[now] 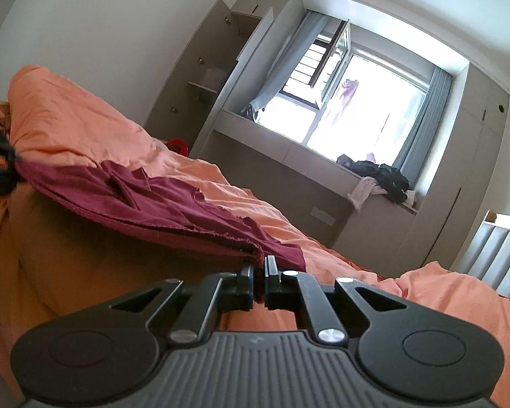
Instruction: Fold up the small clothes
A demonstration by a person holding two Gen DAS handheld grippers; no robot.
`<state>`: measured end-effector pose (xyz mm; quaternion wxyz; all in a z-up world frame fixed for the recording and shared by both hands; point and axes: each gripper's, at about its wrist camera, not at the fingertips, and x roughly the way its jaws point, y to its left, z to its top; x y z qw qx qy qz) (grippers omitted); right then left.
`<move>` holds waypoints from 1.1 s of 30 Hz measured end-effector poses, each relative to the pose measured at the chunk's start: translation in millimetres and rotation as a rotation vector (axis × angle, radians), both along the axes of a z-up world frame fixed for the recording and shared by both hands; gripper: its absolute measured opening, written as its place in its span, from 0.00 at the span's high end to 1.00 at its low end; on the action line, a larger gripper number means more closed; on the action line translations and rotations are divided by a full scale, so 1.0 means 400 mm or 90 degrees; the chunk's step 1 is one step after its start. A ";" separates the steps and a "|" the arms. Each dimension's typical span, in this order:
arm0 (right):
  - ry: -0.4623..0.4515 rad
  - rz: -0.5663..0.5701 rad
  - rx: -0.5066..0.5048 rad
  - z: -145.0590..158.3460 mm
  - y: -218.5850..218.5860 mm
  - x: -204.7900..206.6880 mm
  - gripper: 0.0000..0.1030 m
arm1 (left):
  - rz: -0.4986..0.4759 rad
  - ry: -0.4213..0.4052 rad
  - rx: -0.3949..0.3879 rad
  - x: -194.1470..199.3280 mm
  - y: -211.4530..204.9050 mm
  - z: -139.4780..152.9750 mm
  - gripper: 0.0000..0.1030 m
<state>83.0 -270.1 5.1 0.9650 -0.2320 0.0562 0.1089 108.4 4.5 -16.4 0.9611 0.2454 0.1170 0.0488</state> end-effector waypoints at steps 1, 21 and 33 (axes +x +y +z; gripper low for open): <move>-0.007 -0.004 -0.001 -0.004 0.001 -0.007 0.95 | 0.000 -0.020 0.001 -0.013 0.001 0.012 0.96; -0.207 -0.042 0.061 0.101 -0.033 -0.405 0.95 | -0.112 -0.090 -0.046 -0.397 0.037 0.330 0.95; -0.184 -0.075 0.037 0.133 -0.020 -0.173 0.94 | -0.084 -0.077 -0.010 -0.174 0.005 0.371 0.95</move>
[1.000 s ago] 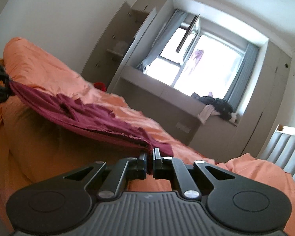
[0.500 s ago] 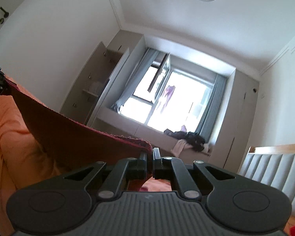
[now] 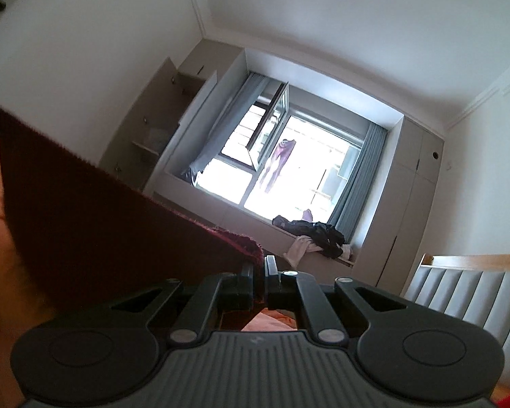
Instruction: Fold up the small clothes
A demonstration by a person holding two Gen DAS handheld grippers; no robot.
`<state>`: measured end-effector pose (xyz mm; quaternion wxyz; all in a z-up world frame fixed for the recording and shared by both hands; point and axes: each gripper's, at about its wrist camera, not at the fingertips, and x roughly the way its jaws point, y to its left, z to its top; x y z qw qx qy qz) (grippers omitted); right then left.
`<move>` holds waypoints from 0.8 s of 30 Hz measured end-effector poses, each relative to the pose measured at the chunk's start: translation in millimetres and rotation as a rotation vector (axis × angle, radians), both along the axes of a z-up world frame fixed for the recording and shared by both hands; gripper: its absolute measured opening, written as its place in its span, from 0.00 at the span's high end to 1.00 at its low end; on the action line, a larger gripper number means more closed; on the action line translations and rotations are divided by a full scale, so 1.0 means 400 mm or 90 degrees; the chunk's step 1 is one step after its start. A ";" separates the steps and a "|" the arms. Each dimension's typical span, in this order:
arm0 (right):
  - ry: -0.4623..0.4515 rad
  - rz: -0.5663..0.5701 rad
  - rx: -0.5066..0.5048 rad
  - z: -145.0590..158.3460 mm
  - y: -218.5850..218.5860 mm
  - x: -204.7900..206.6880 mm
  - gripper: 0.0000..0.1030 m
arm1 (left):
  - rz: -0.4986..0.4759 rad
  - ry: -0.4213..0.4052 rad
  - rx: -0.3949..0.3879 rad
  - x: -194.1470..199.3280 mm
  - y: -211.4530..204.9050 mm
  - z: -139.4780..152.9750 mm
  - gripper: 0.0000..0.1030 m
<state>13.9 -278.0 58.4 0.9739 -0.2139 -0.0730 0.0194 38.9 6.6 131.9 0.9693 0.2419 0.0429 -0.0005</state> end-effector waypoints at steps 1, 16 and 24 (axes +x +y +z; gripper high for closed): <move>0.003 -0.009 -0.010 0.004 0.003 0.039 0.94 | 0.004 0.002 0.001 0.035 -0.005 0.002 0.95; 0.150 -0.027 -0.018 -0.084 0.061 0.639 0.94 | 0.060 0.154 -0.017 0.646 0.020 -0.039 0.93; 0.218 -0.030 -0.057 -0.196 0.103 0.807 0.94 | 0.075 0.257 -0.083 0.847 0.091 -0.153 0.93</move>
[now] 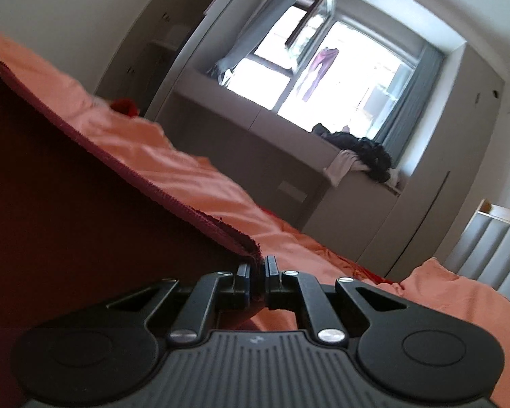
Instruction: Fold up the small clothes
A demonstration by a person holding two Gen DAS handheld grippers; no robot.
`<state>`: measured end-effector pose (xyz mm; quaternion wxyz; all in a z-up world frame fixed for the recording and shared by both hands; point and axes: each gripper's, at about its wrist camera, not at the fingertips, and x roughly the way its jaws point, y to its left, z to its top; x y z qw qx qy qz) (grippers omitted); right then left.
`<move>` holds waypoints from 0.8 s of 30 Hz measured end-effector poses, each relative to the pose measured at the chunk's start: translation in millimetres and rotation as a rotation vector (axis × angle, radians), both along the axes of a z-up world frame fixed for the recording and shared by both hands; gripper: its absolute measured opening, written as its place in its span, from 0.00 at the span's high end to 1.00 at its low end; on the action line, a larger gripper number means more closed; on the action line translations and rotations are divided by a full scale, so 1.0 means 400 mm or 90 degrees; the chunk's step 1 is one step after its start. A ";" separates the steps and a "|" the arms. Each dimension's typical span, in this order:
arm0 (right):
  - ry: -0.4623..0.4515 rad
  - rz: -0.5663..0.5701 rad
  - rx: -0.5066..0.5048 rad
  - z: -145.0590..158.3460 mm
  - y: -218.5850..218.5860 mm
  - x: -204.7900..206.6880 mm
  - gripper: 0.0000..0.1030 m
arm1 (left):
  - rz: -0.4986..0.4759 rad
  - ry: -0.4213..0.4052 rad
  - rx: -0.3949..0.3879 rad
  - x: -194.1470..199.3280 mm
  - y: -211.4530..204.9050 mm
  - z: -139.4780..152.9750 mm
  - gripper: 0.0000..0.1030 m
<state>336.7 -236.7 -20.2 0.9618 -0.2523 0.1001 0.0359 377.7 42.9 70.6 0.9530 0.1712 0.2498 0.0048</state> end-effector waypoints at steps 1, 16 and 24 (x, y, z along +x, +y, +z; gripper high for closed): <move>0.004 0.000 -0.004 -0.008 0.005 0.011 0.94 | 0.002 0.008 -0.005 0.013 0.004 -0.013 0.93; 0.082 0.012 0.076 0.006 -0.050 0.058 0.06 | 0.002 0.082 -0.318 0.013 0.200 -0.038 0.17; 0.094 -0.004 0.156 0.041 -0.124 -0.028 0.00 | -0.033 0.100 -0.356 -0.078 0.218 -0.066 0.22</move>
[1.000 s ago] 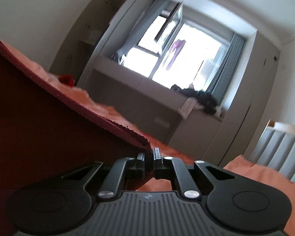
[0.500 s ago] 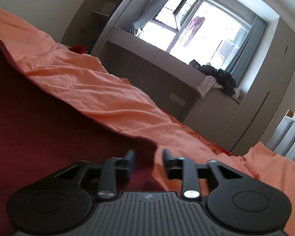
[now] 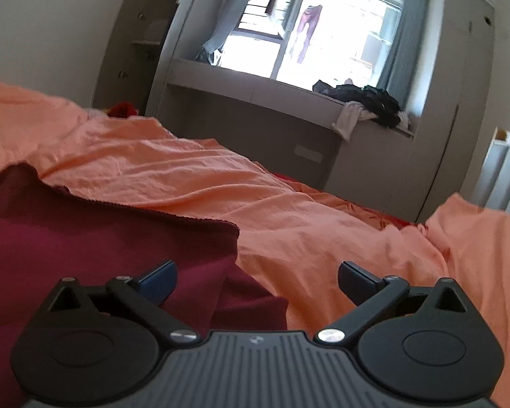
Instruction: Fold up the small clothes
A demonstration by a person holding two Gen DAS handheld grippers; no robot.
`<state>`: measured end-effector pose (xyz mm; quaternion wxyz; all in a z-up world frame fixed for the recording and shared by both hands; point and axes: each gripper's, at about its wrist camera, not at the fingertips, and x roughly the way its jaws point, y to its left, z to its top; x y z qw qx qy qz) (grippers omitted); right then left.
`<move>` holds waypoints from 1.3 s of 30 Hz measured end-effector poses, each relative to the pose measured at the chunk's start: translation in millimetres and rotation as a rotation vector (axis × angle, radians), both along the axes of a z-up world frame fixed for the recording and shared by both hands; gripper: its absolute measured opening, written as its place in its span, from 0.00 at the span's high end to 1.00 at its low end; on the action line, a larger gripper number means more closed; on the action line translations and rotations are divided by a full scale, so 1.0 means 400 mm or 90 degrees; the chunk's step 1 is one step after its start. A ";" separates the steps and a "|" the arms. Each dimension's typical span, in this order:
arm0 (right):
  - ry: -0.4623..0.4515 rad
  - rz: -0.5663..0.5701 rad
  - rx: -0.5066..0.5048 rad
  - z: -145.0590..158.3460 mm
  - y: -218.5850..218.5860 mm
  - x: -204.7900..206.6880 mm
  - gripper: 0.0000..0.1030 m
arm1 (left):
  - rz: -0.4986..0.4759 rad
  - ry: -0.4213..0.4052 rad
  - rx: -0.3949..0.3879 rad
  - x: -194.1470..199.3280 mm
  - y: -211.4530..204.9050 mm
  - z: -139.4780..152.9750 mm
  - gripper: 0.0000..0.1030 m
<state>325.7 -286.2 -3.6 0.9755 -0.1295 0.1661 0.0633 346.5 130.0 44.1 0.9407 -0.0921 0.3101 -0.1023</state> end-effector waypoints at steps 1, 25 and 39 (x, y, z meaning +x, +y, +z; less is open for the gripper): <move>0.002 -0.002 0.017 0.006 -0.007 -0.013 0.00 | 0.001 -0.006 0.015 -0.012 -0.009 0.001 0.23; 0.050 0.039 0.124 -0.018 -0.002 -0.137 0.00 | 0.002 0.018 0.055 -0.072 -0.043 -0.033 0.83; 0.046 0.031 0.127 -0.022 0.013 -0.141 0.00 | 0.045 -0.057 0.082 -0.137 -0.049 -0.003 0.96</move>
